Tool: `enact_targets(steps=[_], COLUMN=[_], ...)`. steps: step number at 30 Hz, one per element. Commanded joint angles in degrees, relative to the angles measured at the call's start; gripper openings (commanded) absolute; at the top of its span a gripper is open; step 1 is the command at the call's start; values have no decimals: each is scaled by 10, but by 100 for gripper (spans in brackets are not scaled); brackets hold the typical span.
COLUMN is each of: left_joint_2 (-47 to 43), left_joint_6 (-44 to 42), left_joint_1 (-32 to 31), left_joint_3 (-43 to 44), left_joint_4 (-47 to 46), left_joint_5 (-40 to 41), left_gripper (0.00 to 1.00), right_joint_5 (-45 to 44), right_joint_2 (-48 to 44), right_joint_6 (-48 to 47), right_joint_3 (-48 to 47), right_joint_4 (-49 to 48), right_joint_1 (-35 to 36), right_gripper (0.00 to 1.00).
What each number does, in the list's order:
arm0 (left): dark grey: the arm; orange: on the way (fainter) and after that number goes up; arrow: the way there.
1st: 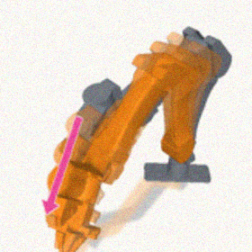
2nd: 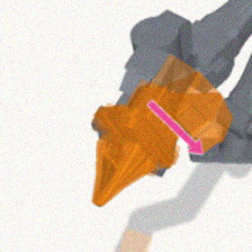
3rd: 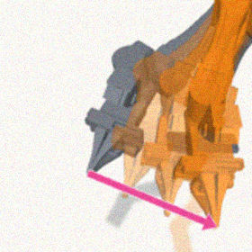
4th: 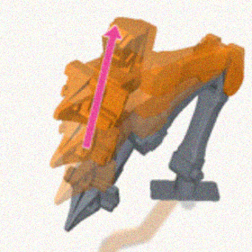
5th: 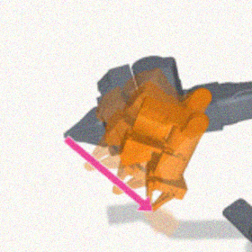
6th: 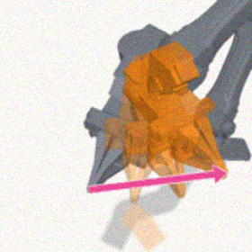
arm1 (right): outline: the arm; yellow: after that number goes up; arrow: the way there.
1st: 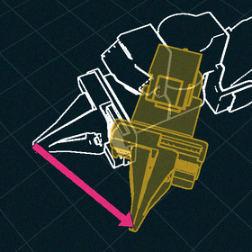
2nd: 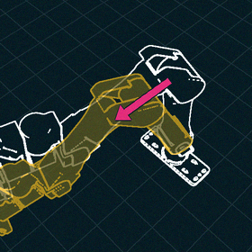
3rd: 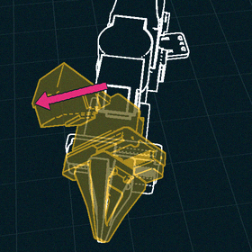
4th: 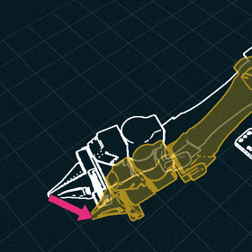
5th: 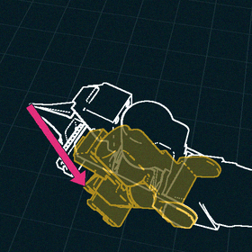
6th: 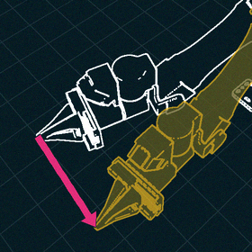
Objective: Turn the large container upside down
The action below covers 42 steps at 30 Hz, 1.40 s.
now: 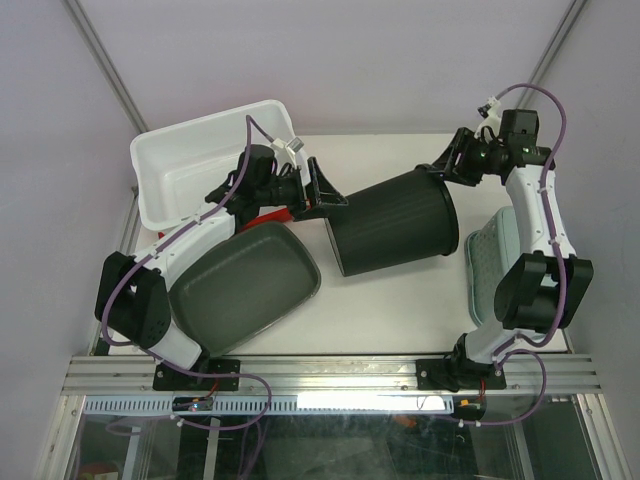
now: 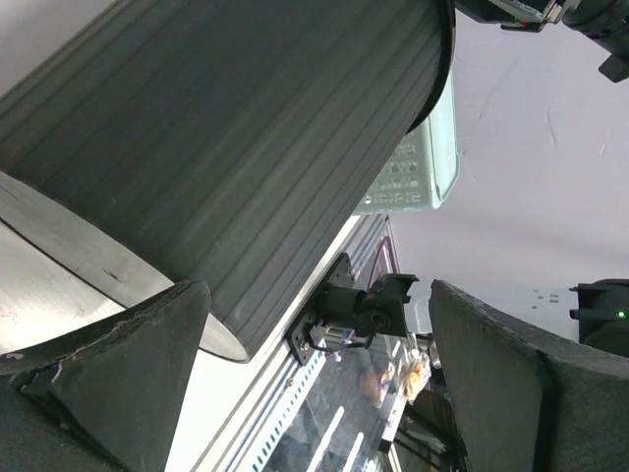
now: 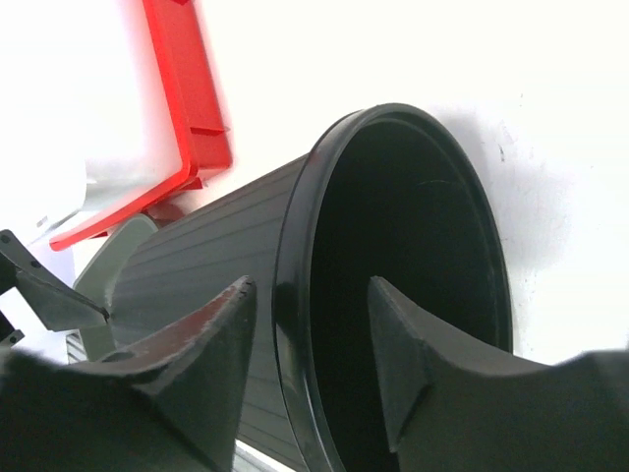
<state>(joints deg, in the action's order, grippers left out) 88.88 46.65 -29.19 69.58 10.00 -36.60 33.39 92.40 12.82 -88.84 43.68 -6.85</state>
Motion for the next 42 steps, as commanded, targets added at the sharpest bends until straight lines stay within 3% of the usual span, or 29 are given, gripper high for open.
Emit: enact_targets(steps=[1,8,15,22,28,35,42], left_joint_2=[-3,3,-3,-5,-4,-30,-44], left_joint_6=[16,29,30,26,12,-49,-69], left_joint_1=[1,0,0,0,0,0,0], left_joint_3=[3,4,4,4,12,40,36], left_joint_4=[-50,-69,-70,-70,-55,31,71], left_joint_5=[-25,-38,-37,-35,-36,-3,-7], left_gripper=[99,99,99,99,99,99,99], right_joint_5=[-35,-48,-46,-52,-97,-160,-195], right_joint_2=[-42,-52,-61,-95,-142,-183,-211], right_joint_6=[-34,-46,-60,-71,-77,-82,-84], right_joint_3=[-31,-17,-3,32,64,78,93], right_joint_4=[19,35,51,79,105,133,169], right_joint_1=[5,9,9,9,10,10,10], right_gripper=[48,36,33,50,51,51,59])
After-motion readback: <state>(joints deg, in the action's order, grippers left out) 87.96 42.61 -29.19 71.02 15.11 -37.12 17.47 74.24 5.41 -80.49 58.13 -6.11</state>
